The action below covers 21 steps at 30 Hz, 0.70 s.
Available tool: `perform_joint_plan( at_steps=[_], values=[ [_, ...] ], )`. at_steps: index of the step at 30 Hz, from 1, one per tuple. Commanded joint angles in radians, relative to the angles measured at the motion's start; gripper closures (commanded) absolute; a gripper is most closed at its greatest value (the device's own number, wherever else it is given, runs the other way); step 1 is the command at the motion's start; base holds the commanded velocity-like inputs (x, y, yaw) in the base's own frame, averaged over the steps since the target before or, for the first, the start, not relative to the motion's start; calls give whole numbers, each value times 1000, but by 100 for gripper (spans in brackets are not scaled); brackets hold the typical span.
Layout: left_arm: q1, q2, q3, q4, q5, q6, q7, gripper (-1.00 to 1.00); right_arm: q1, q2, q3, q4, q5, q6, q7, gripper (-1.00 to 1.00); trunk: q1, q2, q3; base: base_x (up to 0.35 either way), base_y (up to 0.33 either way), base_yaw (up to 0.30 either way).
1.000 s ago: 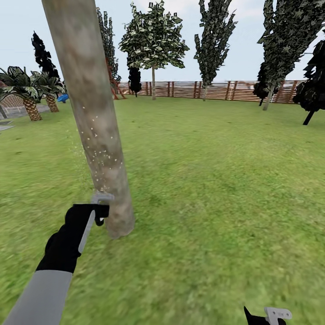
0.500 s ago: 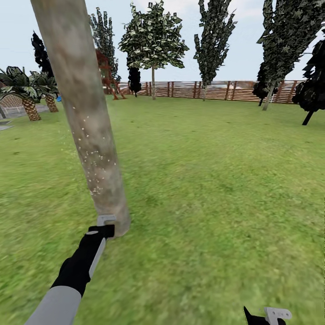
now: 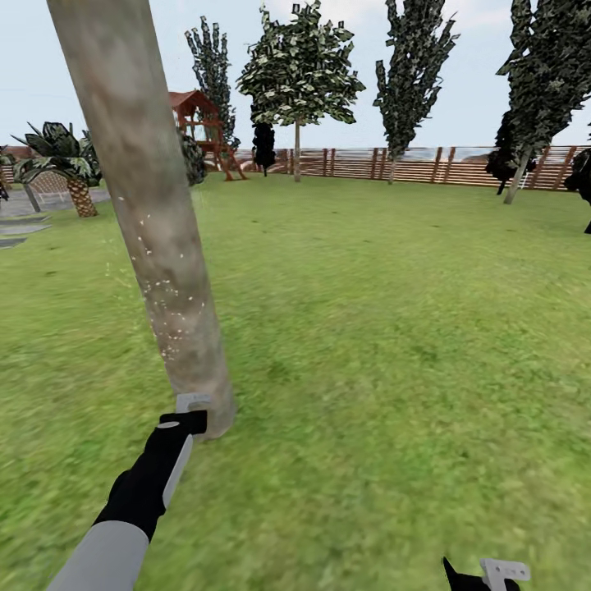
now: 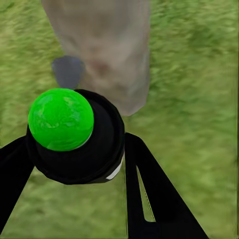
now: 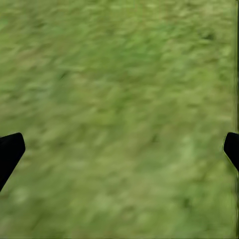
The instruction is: In the garden, pick up the pesticide atomizer on the floor and spray pesticide onto both trees until each tree trunk is fully covered.
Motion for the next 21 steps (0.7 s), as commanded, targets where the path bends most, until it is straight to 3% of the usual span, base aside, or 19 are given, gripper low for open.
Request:
perform_joint_plan(
  at_steps=[1, 17, 21],
  values=[
    [0, 0, 0, 0, 0, 0, 1, 100, 0, 0, 0, 0, 0, 0, 0, -100, 0, 0, 0, 18, -269, 97],
    [0, 1, 2, 12, -3, 2, 3, 100, 0, 0, 1, 0, 0, 1, 0, -100, 0, 0, 0, 8, -272, 262],
    [0, 1, 2, 12, -3, 2, 3, 100, 0, 0, 0, 0, 0, 0, 0, -100, 0, 0, 0, 120, -262, 52]
  ],
)
